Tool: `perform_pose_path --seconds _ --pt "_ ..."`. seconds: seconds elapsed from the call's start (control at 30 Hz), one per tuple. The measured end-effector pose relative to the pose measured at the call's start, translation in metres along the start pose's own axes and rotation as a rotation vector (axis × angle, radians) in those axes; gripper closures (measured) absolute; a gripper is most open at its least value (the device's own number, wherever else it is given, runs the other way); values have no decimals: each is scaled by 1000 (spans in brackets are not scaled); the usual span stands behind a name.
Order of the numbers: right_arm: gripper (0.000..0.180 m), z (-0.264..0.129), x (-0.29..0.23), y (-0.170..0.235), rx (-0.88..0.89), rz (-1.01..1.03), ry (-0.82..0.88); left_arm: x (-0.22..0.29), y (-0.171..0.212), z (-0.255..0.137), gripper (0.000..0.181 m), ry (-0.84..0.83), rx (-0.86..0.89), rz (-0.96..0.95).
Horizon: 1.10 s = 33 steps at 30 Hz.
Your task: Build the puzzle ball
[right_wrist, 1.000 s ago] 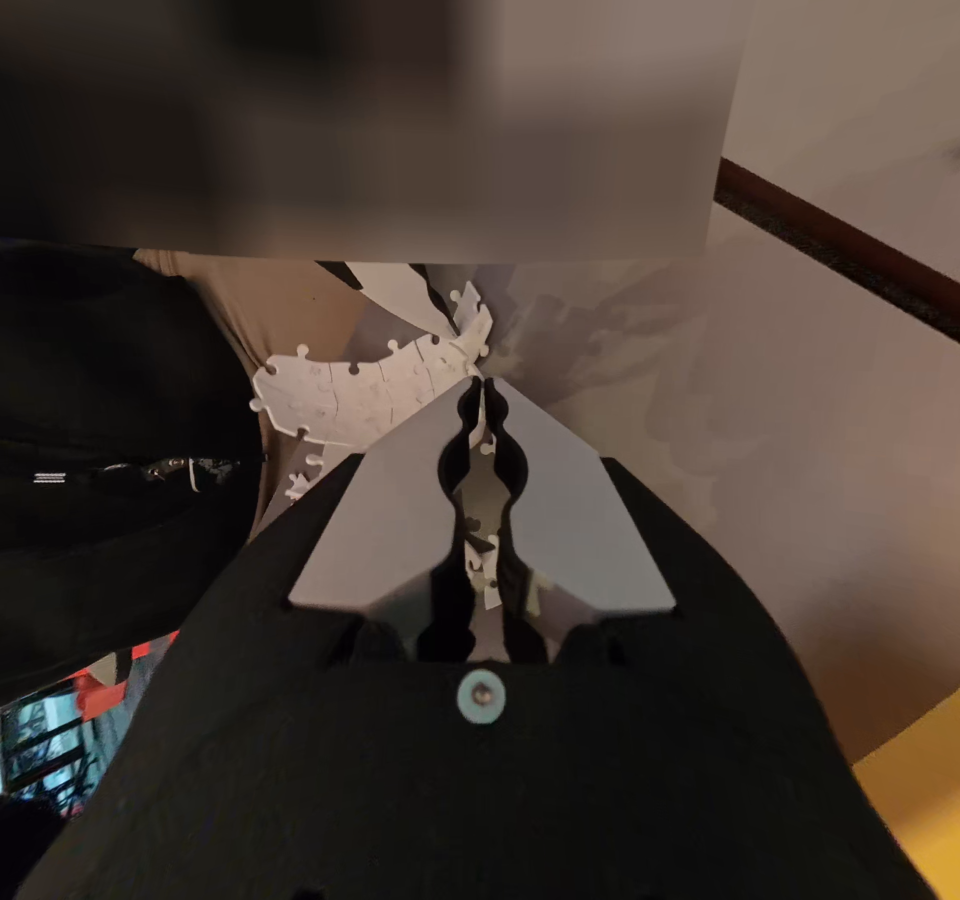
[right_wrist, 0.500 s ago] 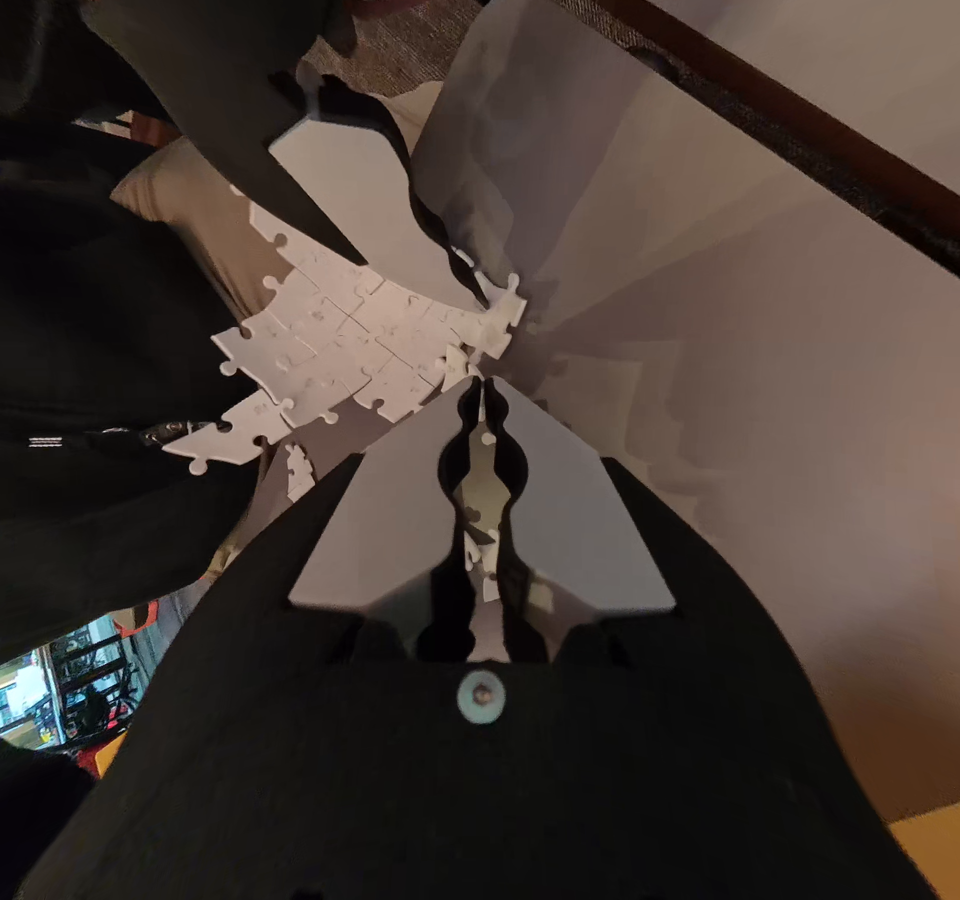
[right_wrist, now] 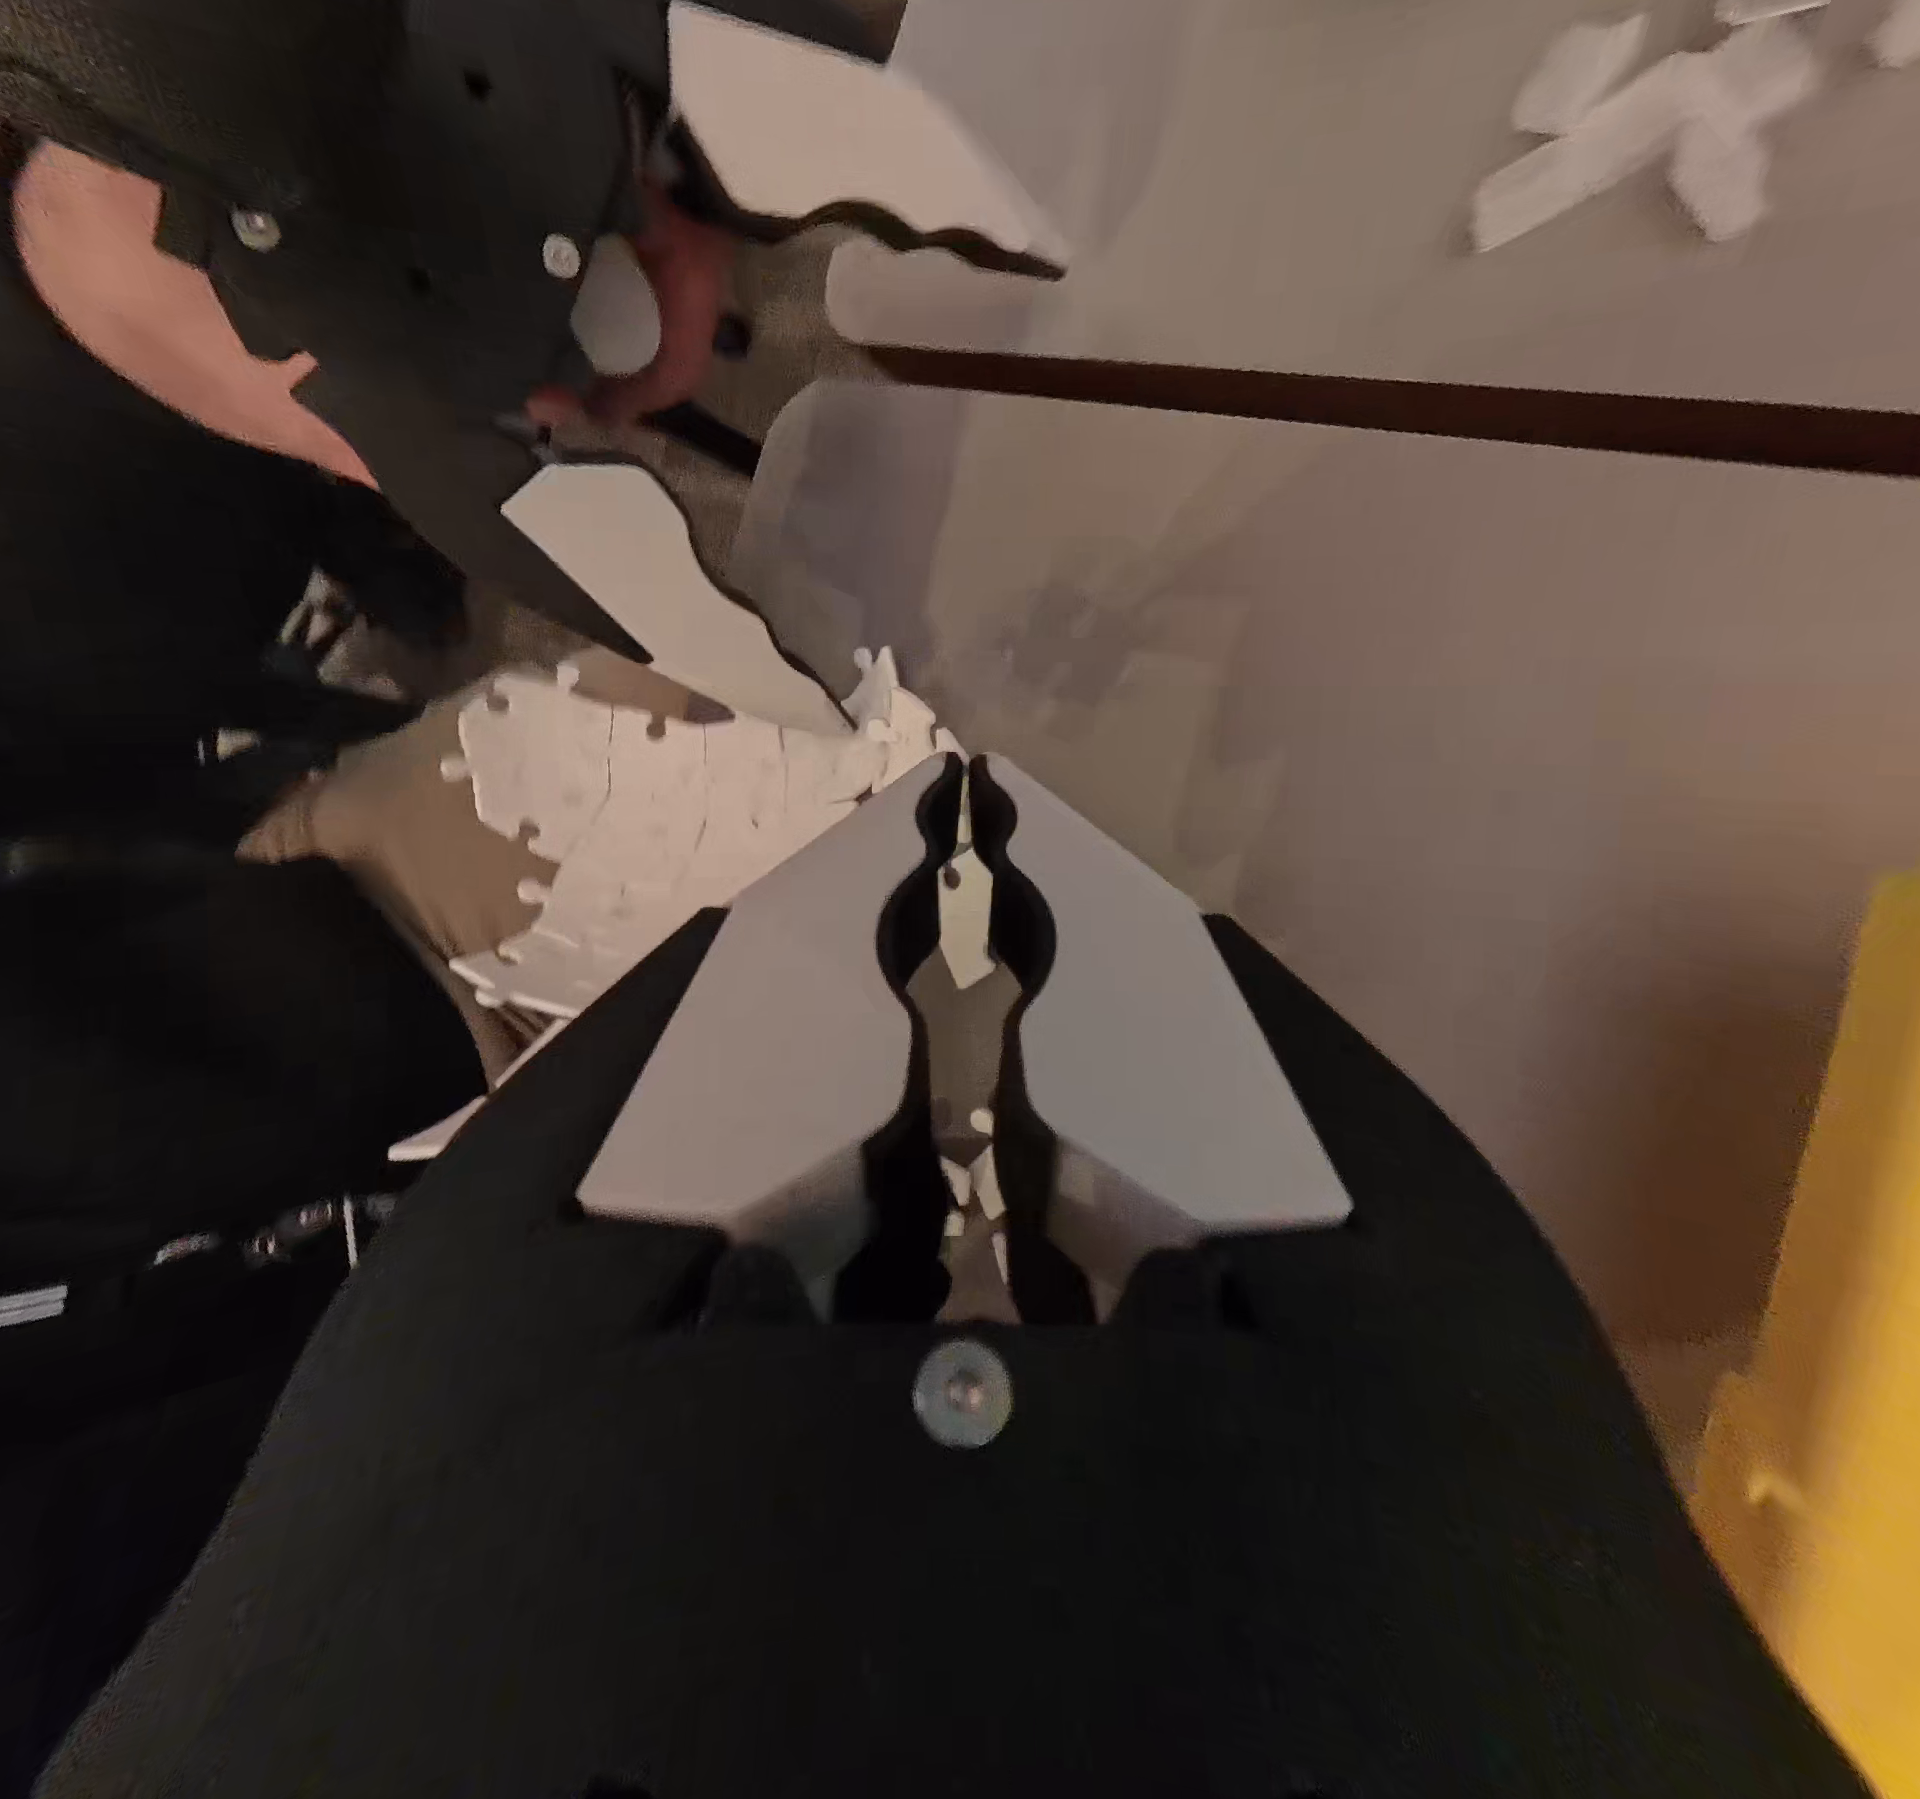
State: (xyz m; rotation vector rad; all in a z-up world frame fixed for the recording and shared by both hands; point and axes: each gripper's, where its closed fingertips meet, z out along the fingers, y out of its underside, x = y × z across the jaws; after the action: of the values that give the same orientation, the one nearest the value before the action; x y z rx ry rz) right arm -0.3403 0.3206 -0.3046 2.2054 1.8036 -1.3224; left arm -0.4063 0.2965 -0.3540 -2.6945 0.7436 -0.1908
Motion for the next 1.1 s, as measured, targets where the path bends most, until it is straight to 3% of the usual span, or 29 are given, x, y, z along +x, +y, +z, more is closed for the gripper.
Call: perform_pose_path --seconds 0.2,0.6,0.87,1.1 --pt "180 3 5 0 143 100 79 4 6 -1 63 3 3 -22" --pt "180 -10 -5 -12 268 60 59 8 -5 -18 62 64 96 -68" --pt "180 -38 -20 -26 327 -5 94 5 -28 -50 70 132 290 -113" --pt "180 -56 -46 -38 491 -10 82 20 -72 -88 88 160 608 -54"
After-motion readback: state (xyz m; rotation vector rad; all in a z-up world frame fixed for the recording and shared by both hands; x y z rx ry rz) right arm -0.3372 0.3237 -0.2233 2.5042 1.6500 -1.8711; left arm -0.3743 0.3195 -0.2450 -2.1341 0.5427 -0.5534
